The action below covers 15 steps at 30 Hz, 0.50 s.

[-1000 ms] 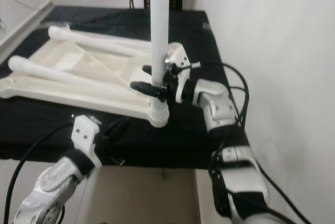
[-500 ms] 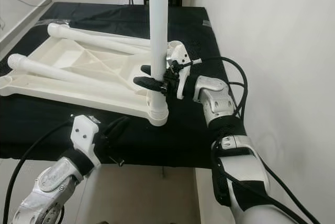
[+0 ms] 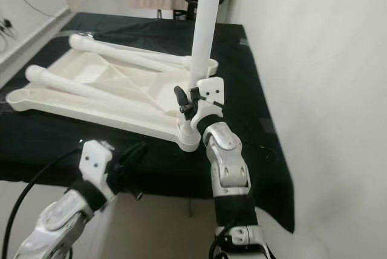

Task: Building children table

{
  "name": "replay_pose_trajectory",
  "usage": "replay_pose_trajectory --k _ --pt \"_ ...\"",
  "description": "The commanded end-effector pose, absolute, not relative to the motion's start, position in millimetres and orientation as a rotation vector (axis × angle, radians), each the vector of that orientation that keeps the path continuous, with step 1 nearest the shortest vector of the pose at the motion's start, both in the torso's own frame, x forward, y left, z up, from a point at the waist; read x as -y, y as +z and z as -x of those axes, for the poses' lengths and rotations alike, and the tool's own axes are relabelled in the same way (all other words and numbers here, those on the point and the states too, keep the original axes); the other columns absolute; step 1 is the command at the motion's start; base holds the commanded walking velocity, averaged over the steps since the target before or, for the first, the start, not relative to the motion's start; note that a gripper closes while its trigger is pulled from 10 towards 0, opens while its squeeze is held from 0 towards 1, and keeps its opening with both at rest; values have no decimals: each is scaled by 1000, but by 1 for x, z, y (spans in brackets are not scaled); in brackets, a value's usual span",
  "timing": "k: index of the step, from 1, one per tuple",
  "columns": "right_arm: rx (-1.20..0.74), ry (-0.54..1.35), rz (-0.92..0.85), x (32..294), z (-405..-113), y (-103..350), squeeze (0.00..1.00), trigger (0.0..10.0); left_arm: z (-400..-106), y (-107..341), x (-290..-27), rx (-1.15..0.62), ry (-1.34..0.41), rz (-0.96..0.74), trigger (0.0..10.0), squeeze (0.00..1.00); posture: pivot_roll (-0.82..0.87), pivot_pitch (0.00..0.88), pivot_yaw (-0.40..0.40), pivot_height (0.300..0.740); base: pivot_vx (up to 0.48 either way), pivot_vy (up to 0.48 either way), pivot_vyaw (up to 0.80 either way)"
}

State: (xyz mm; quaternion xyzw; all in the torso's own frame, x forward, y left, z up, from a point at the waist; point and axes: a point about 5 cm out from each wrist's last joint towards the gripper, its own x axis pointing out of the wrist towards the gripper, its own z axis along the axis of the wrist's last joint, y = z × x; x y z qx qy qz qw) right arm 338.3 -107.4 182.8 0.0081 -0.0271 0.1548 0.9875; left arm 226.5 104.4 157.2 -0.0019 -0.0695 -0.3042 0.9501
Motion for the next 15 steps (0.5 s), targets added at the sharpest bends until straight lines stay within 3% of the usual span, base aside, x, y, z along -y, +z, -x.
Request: replay_pose_trajectory --k 1,2,3,6,7,8,13,15 --pt "-129 303 -17 106 -338 143 0 0 -226 154 -102 122 -632 2 10000 0 69 136 -57 740 0 0 0" --pt "-124 297 -8 107 -343 145 0 0 -226 153 -101 120 -635 1 10000 0 65 131 -58 740 0 0 0" --pt "-125 269 24 110 -351 149 0 4941 -228 153 -102 121 -629 -2 10000 0 65 128 -59 740 0 0 0" --pt "-128 243 59 113 -354 151 0 4941 -229 153 -104 125 -619 -1 10000 0 65 128 -59 740 0 0 0" --pt "-122 261 37 112 -355 156 510 10000 -230 154 -103 129 -616 0 10000 0 69 123 -58 740 0 0 0" --pt "-114 275 13 112 -356 159 1000 10000 -231 155 -102 132 -616 2 10000 0 74 118 -57 740 0 0 0" --pt "16 474 -52 109 -369 198 1000 10000 -235 159 -98 149 -626 2 10000 0 73 107 -56 740 0 0 0" --pt "56 637 32 109 -374 212 0 10000 -237 159 -100 152 -623 -1 10000 0 77 102 -56 740 0 0 0"
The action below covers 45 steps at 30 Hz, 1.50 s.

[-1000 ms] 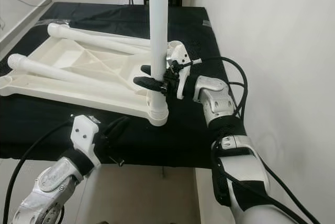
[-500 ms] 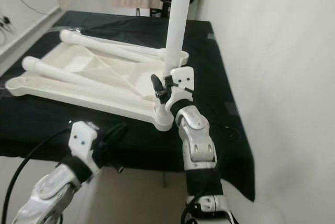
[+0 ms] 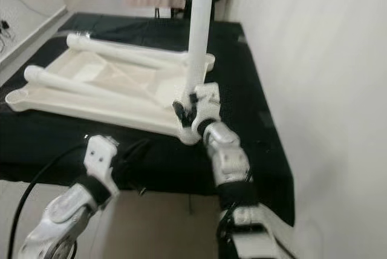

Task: Building children table

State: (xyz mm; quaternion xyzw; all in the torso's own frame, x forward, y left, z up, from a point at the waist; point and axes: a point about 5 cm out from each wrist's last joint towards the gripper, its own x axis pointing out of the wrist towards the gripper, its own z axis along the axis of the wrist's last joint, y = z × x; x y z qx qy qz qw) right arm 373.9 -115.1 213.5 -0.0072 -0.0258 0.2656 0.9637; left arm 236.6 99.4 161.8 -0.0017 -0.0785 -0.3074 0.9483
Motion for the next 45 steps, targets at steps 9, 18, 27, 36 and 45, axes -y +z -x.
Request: replay_pose_trajectory --k 9,18,27,36,45 --pt "84 1024 162 111 -372 229 0 10000 -239 160 -102 157 -620 -7 10000 0 101 90 -54 740 0 0 0" --pt "25 1103 140 130 -386 234 0 0 -237 164 -107 171 -613 -27 10000 0 124 86 -62 740 0 0 0" --pt "-25 1010 104 155 -386 216 0 0 -232 175 -111 207 -586 -55 10000 0 138 80 -62 740 0 0 0" --pt "-109 590 137 181 -371 169 0 0 -222 168 -119 175 -560 -60 10000 0 141 91 -81 740 0 0 0" --pt "-152 194 -29 153 -333 118 0 0 -219 163 -115 148 -572 -27 10000 0 119 99 -34 740 0 0 0"
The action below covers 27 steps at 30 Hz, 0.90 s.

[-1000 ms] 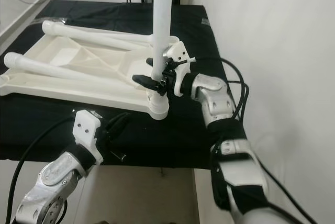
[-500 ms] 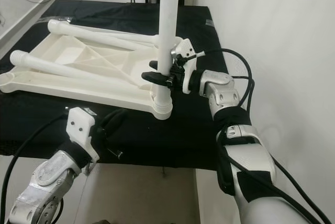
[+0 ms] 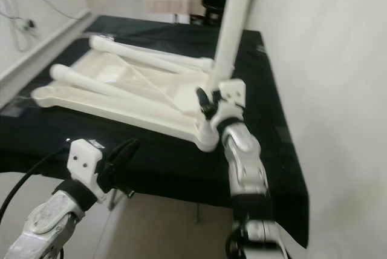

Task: Building children table

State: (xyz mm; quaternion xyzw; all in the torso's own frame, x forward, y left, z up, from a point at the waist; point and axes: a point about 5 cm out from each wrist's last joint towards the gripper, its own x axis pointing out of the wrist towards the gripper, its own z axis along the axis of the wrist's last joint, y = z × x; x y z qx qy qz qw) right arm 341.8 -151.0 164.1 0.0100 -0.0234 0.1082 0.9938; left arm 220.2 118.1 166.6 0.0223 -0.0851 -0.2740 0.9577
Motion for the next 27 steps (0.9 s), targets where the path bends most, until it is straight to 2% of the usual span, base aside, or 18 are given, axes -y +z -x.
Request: replay_pose_trajectory --k 1,2,3,8,9,11,13,14,15,16,17,21,27 --pt "-126 215 -36 147 -341 126 0 0 -219 161 -114 138 -575 -17 10000 0 112 98 -31 740 0 0 0" --pt "-106 233 -39 143 -345 133 0 0 -219 159 -113 132 -576 -11 10000 0 112 98 -31 740 0 0 0" --pt "-89 261 -31 137 -349 141 0 9686 -219 157 -112 125 -578 -9 10000 0 107 96 -33 740 0 0 0" --pt "-43 318 -11 125 -351 158 0 10000 -219 154 -111 118 -581 -5 10000 0 102 93 -32 740 0 0 0" --pt "-5 440 -45 123 -355 172 1000 10000 -220 156 -110 125 -580 1 10000 0 107 91 -36 740 0 0 0" --pt "37 584 -63 121 -356 188 1000 10000 -221 158 -110 131 -580 1 10000 0 106 91 -36 740 0 0 0" --pt "37 584 -63 121 -356 188 1000 10000 -221 158 -110 131 -580 1 10000 0 106 91 -36 740 0 0 0" --pt "54 658 -38 122 -356 196 231 10000 -221 159 -111 134 -577 -1 10000 0 100 87 -38 740 0 0 0" --pt "90 812 56 123 -356 208 0 10000 -223 161 -111 142 -573 -4 10000 0 98 84 -41 740 0 0 0" --pt "90 812 56 123 -356 208 0 10000 -223 161 -111 142 -573 -4 10000 0 98 84 -41 740 0 0 0" --pt "95 907 59 122 -358 214 0 10000 -225 161 -110 148 -574 -8 10000 0 100 79 -47 740 0 0 0" --pt "97 931 98 124 -365 218 0 10000 -226 162 -108 153 -577 -8 10000 0 103 77 -48 740 0 0 0" --pt "88 1088 94 129 -367 229 0 10000 -228 166 -108 169 -570 -9 10000 0 107 74 -50 740 0 0 0"
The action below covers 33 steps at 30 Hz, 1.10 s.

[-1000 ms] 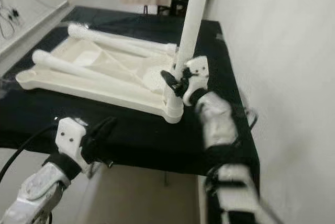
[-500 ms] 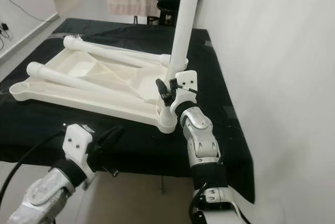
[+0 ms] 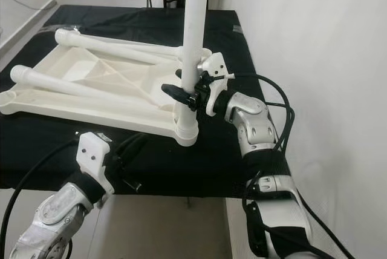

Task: Building children table

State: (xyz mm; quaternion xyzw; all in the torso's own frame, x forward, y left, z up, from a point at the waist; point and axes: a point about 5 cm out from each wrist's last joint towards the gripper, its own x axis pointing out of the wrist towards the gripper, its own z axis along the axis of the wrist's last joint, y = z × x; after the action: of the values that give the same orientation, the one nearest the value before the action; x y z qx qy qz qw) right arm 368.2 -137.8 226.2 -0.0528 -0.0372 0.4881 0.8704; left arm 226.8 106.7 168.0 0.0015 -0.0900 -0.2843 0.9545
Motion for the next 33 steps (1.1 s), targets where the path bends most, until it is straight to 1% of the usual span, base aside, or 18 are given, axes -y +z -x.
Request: replay_pose_trajectory --k 1,2,3,7,10,15,19,20,23,25,26,27,28,29,30,31,32,33 --pt "88 1088 94 129 -367 229 0 10000 -228 166 -108 169 -570 -9 10000 0 107 74 -50 740 0 0 0" --pt "85 1129 93 131 -370 233 0 1529 -229 167 -108 174 -566 -9 10000 0 98 72 -55 740 0 0 0" --pt "75 1151 94 132 -370 233 0 0 -229 167 -107 176 -565 -8 10000 0 98 72 -55 740 0 0 0" --pt "62 1200 98 131 -370 233 0 0 -231 166 -106 175 -566 -5 10000 0 88 69 -54 740 0 0 0" --pt "63 1193 97 131 -371 232 0 0 -231 166 -106 174 -567 -4 10000 0 87 69 -53 740 0 0 0" --pt "79 1092 50 135 -372 222 0 0 -231 165 -106 170 -568 -3 10000 0 81 72 -48 740 0 0 0" --pt "67 963 11 146 -368 204 0 0 -234 166 -108 171 -566 -3 10000 0 69 76 -33 740 0 0 0" --pt "67 963 11 146 -368 204 0 0 -234 166 -108 171 -566 -3 10000 0 69 76 -33 740 0 0 0" --pt "35 820 -25 153 -362 187 0 0 -236 166 -108 170 -571 -6 10000 0 64 77 -25 740 0 0 0" --pt "6 652 7 150 -356 174 0 0 -237 167 -109 172 -575 -8 10000 0 60 77 -20 740 0 0 0" --pt "-7 452 67 153 -358 171 0 0 -238 167 -110 172 -576 -9 10000 0 56 79 -13 740 0 0 0" --pt "-8 310 109 155 -358 170 0 0 -238 167 -111 172 -575 -9 10000 0 50 81 -9 740 0 0 0" --pt "-8 310 109 155 -358 170 0 0 -238 167 -111 172 -575 -9 10000 0 50 81 -9 740 0 0 0" --pt "-20 211 58 131 -342 163 0 0 -240 167 -112 171 -576 -7 10000 0 41 84 -5 740 0 0 0" --pt "-7 231 57 119 -337 163 0 0 -241 167 -111 169 -579 -10 10000 0 44 86 -2 740 0 0 0" --pt "-7 231 57 119 -337 163 0 0 -241 167 -111 169 -579 -10 10000 0 44 86 -2 740 0 0 0" --pt "-9 256 51 110 -337 161 0 0 -241 166 -110 168 -582 -10 10000 0 39 77 -2 740 0 0 0" --pt "-14 259 62 109 -341 160 0 0 -241 167 -109 170 -585 -9 10000 0 55 72 -15 740 0 0 0"
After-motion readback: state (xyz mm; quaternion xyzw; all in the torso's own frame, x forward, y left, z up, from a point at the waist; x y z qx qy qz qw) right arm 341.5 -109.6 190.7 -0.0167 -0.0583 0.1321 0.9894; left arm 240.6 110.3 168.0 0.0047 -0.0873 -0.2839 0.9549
